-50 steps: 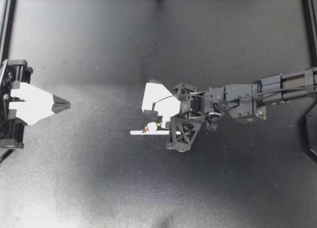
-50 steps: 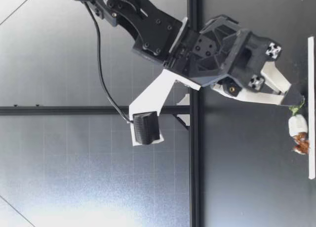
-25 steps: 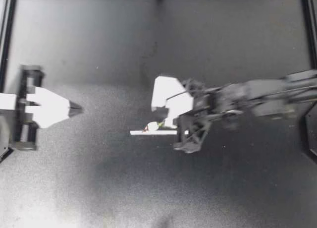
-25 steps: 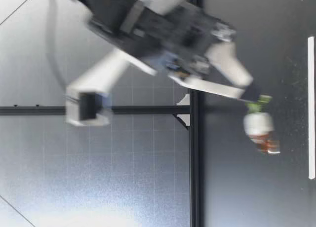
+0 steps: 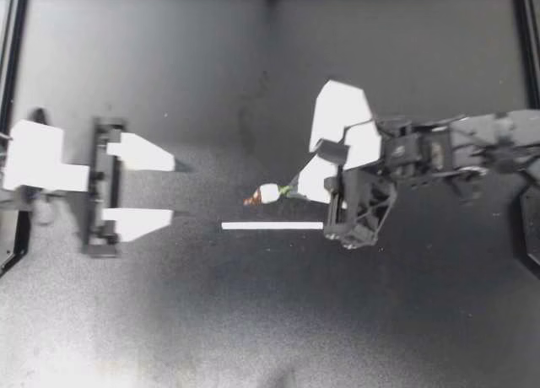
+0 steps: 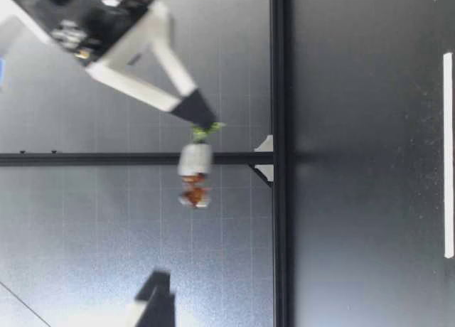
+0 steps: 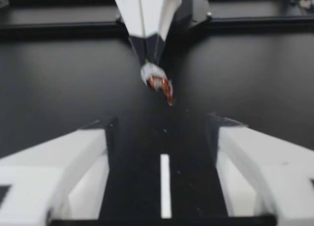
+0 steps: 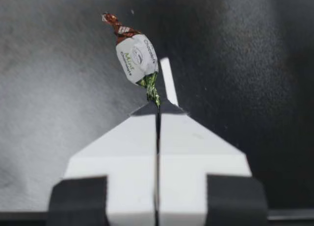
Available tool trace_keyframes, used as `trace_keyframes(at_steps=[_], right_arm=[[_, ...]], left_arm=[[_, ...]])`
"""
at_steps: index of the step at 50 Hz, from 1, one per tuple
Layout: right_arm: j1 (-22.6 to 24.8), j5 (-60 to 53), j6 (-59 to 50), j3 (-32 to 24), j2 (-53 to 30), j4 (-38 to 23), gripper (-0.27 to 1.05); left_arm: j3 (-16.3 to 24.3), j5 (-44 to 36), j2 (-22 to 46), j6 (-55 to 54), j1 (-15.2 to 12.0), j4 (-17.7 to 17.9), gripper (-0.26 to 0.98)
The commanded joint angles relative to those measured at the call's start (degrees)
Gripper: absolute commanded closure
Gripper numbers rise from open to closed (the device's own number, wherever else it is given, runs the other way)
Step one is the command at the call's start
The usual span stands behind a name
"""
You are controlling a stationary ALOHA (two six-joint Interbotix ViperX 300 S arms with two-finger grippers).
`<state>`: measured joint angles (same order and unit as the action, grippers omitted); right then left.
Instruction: Pick up the candy and unwrap it.
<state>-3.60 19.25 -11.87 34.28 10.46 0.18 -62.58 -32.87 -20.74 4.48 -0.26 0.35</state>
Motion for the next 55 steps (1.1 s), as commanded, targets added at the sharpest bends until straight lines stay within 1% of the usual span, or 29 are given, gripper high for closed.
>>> trace_keyframes(at_steps=[1, 5, 11, 31, 42, 49, 52, 55], right_arm=[[0.18, -0.26, -0.79, -0.88, 2.2, 0.09, 1.0], [0.18, -0.44, -1.41, -0.97, 2.29, 0.09, 1.0], [0.18, -0.97, -1.49, -1.05, 2.29, 0.0, 1.0], [-0.53, -2.72, -1.49, -1.58, 1.76, -0.09, 1.0], [-1.14, -3.87, -1.41, -1.49, 1.67, -0.18, 1.0], [-1.23, -4.04, -1.41, -1.49, 1.67, -0.18, 1.0], [-1.23, -4.04, -1.41, -1.49, 1.67, -0.18, 1.0], [-1.23, -4.04, -1.41, -1.41, 1.76, -0.26, 1.0]], left_arm=[[2.64, -2.11, 1.67, 2.02, -0.09, 0.7, 0.14], [3.96, -3.34, 3.08, 5.01, -0.09, 2.2, 0.14], [5.45, -3.43, 4.48, 8.09, -0.09, 2.55, 0.14], [7.82, -3.25, 7.56, 8.09, -0.09, 2.64, 0.15], [8.53, -3.16, 8.09, 8.09, -0.09, 2.55, 0.15], [9.05, -3.16, 8.17, 8.0, -0.09, 3.16, 0.16], [9.32, -3.16, 8.44, 8.09, -0.09, 3.6, 0.18], [9.58, -3.16, 8.79, 8.09, -0.09, 4.13, 0.25]])
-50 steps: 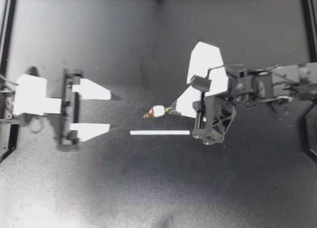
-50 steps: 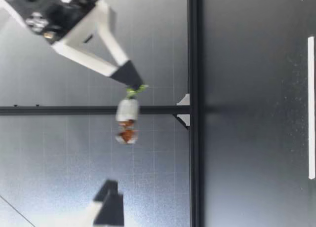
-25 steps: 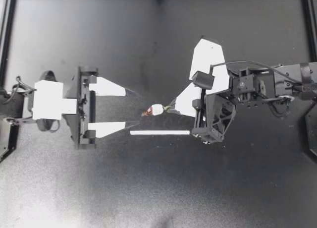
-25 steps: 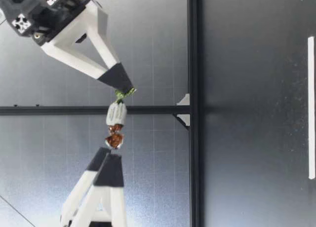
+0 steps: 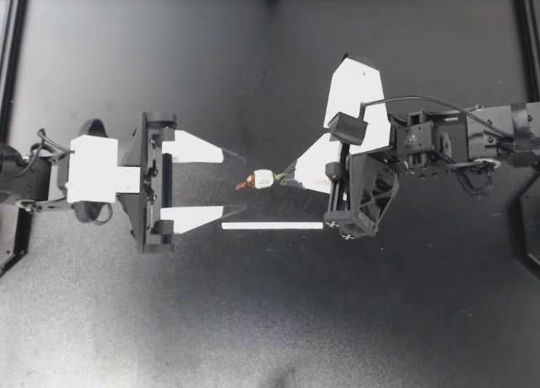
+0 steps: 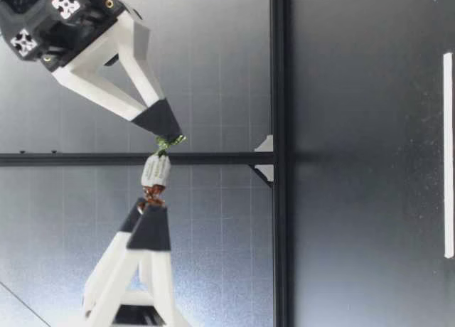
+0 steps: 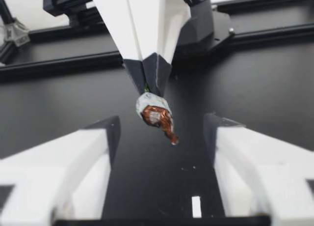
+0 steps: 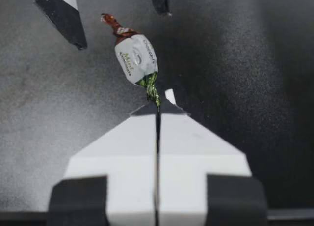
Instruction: Pick up the candy and unwrap it.
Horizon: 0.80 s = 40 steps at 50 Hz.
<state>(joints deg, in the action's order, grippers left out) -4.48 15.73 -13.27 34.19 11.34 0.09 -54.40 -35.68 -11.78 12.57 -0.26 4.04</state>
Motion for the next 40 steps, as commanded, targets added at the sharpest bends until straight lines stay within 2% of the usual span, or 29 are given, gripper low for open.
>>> trace_keyframes(at_steps=[1, 11, 16, 21, 31, 40], right_arm=[[-0.35, -0.53, 0.09, -1.32, 0.79, -0.09, 1.0], [-0.35, -0.53, 0.09, -1.14, 0.97, -0.18, 1.0], [-0.35, -0.53, 0.18, -0.79, 1.14, -0.18, 1.0], [-0.26, -0.53, 0.09, -0.26, 1.41, -0.09, 1.0], [-0.35, -0.79, 0.26, 1.23, 2.46, -0.09, 1.0], [-0.35, -3.78, 0.09, 3.16, 3.52, -0.09, 1.0]], left_arm=[[1.41, -0.35, 0.0, 0.0, -0.09, 0.53, 0.27], [0.7, -0.35, 0.0, -0.18, -0.09, 1.14, 0.67], [0.0, -0.35, -0.79, -0.26, -0.09, 1.58, 0.8], [-0.7, -0.35, -1.67, -0.26, -0.09, 1.76, 0.85], [-1.85, -0.26, -2.9, -0.35, -0.09, 1.76, 0.85], [-1.32, 1.41, -2.81, -0.35, -0.09, 1.76, 0.85]])
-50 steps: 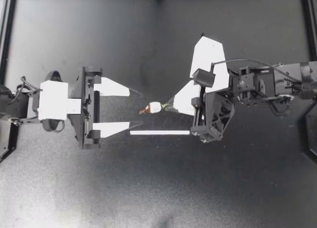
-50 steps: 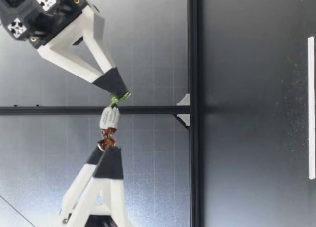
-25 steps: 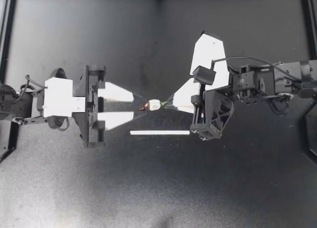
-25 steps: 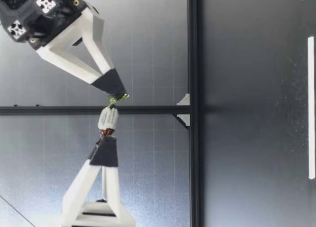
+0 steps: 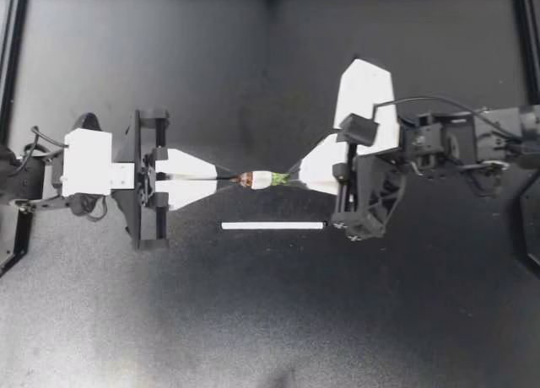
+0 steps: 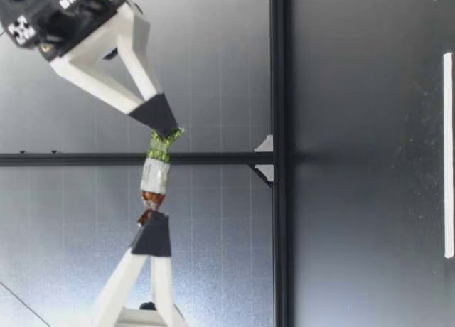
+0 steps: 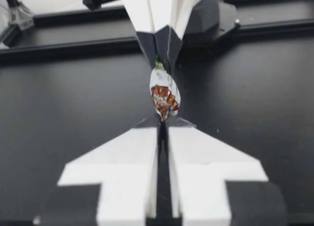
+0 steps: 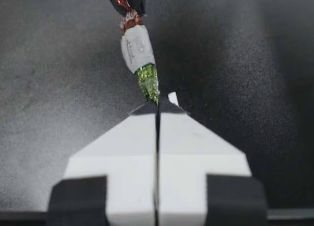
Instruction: Pick up the candy and unwrap it.
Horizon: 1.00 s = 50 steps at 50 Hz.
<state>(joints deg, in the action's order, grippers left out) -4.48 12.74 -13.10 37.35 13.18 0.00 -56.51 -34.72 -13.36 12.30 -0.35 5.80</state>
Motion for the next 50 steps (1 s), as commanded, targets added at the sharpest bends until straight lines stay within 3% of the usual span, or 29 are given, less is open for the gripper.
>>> trace_keyframes(at_steps=[1, 24, 50], right_arm=[[-0.35, -1.14, 0.0, 0.09, 1.67, -0.09, 1.0], [0.44, -5.36, 0.44, -1.58, -0.35, -0.35, 1.0], [1.76, -4.92, 0.0, 2.81, 4.04, -0.35, 1.0]], left_arm=[[0.88, 0.53, -1.14, -0.09, 0.0, 0.0, 0.85], [5.1, 1.85, 2.46, -0.09, 0.0, 0.0, 0.85], [2.64, 2.46, -0.35, -0.09, 0.0, 0.79, 0.85]])
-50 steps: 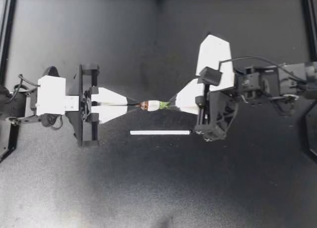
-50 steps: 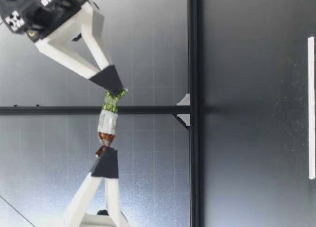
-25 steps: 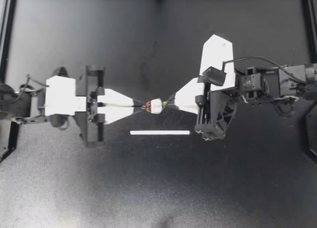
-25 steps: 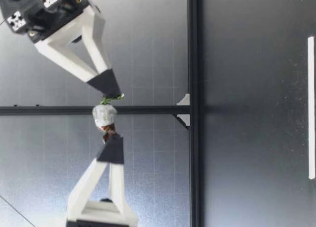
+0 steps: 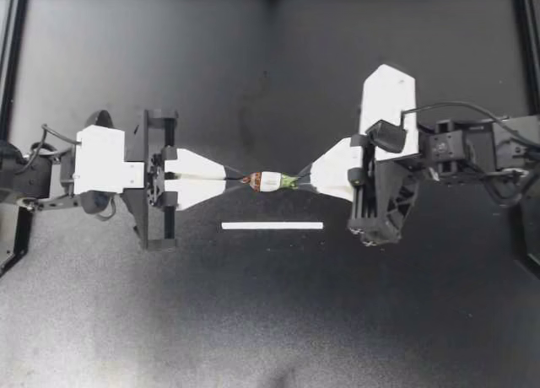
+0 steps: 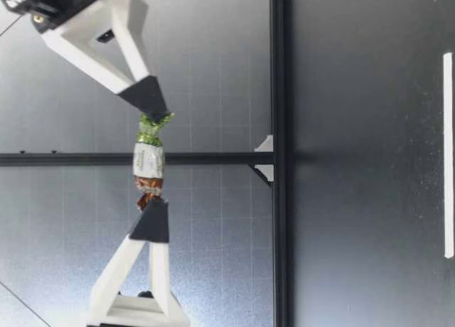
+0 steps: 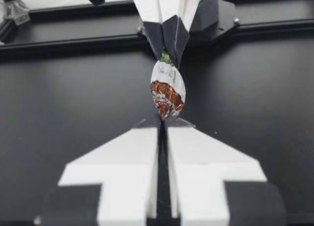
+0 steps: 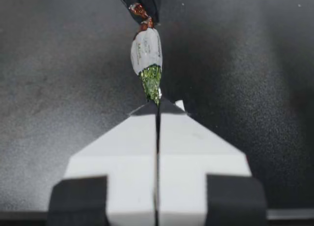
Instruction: Pick up the candy and unwrap it.
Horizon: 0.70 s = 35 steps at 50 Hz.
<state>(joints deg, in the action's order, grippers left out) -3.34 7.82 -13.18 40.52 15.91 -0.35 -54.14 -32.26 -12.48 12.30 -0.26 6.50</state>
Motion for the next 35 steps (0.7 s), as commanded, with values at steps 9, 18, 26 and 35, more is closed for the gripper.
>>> trace_keyframes(at_steps=[9, 18, 26, 35], right_arm=[[0.7, 0.09, 0.0, 0.53, 1.76, 0.0, 1.0], [0.7, 0.0, 0.26, 0.53, 1.76, -0.09, 1.0], [0.7, -0.79, 0.97, 0.53, 1.49, -1.05, 1.0], [1.49, -2.72, 3.87, -1.49, -0.35, -5.01, 1.0]], left_arm=[[-0.53, 0.62, -1.85, -0.18, -0.09, 0.18, 0.85], [-0.88, 0.7, -2.29, -0.18, -0.09, 0.26, 0.85], [-0.53, 0.79, -2.11, 0.0, 0.0, 0.35, 0.85], [0.44, 0.7, -0.79, 0.7, -0.09, 0.35, 0.85]])
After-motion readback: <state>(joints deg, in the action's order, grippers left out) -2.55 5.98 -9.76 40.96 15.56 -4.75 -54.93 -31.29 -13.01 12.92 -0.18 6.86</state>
